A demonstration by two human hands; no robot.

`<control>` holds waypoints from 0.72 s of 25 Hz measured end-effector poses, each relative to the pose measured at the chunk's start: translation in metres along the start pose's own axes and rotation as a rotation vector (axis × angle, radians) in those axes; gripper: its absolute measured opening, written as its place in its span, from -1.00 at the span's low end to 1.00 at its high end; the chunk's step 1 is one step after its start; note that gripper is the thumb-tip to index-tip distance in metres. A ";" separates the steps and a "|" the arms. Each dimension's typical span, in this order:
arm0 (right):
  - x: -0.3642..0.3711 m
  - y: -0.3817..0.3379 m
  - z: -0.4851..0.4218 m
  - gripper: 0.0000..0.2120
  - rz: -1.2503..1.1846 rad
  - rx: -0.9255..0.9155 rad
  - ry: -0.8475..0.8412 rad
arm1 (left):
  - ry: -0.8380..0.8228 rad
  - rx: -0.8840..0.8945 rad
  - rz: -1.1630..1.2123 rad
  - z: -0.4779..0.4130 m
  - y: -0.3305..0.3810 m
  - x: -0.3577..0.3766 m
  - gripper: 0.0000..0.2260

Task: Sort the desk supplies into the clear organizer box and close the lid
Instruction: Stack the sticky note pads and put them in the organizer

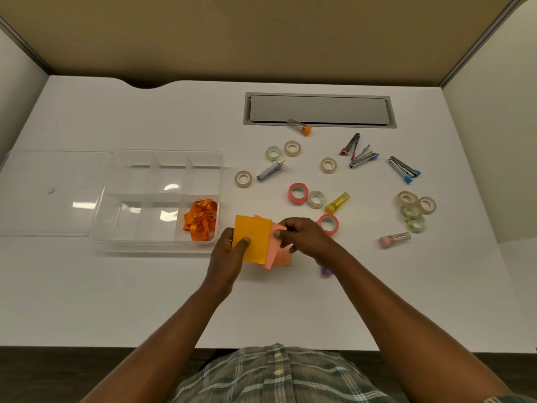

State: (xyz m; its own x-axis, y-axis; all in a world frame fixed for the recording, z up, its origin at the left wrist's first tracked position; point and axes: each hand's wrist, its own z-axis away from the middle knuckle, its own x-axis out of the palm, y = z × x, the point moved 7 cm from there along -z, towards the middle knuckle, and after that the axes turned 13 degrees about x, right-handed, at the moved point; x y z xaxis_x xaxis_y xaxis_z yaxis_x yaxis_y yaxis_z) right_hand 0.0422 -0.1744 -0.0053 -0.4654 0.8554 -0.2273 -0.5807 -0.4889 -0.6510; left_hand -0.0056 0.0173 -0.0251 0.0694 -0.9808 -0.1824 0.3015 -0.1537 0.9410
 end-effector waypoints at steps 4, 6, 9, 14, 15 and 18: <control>0.007 -0.003 -0.012 -0.69 -0.210 0.083 -0.023 | 0.027 -0.047 -0.008 -0.007 -0.004 -0.001 -0.71; -0.008 0.000 -0.021 -0.64 -0.026 0.068 0.245 | 0.078 -0.080 0.012 -0.007 -0.008 -0.009 -0.59; -0.004 0.002 -0.029 -0.41 0.816 0.060 0.458 | 0.110 -0.085 0.040 -0.005 -0.015 -0.021 -0.53; 0.015 0.013 -0.039 -0.37 0.932 0.072 0.487 | 0.125 -0.135 0.102 -0.001 -0.021 -0.029 -0.54; 0.015 0.014 -0.041 -0.37 0.910 0.086 0.482 | 0.125 -0.150 0.112 0.000 -0.021 -0.029 -0.54; 0.013 0.015 -0.045 -0.44 0.901 0.099 0.433 | 0.118 -0.181 0.115 0.001 -0.022 -0.025 -0.56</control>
State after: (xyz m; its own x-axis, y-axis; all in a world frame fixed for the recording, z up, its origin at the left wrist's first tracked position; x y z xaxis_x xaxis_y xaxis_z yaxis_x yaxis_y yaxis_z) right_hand 0.0572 -0.1629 -0.0508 -0.4871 0.1387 -0.8623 -0.1939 -0.9798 -0.0481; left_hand -0.0147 0.0454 -0.0409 0.2204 -0.9681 -0.1195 0.4500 -0.0077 0.8930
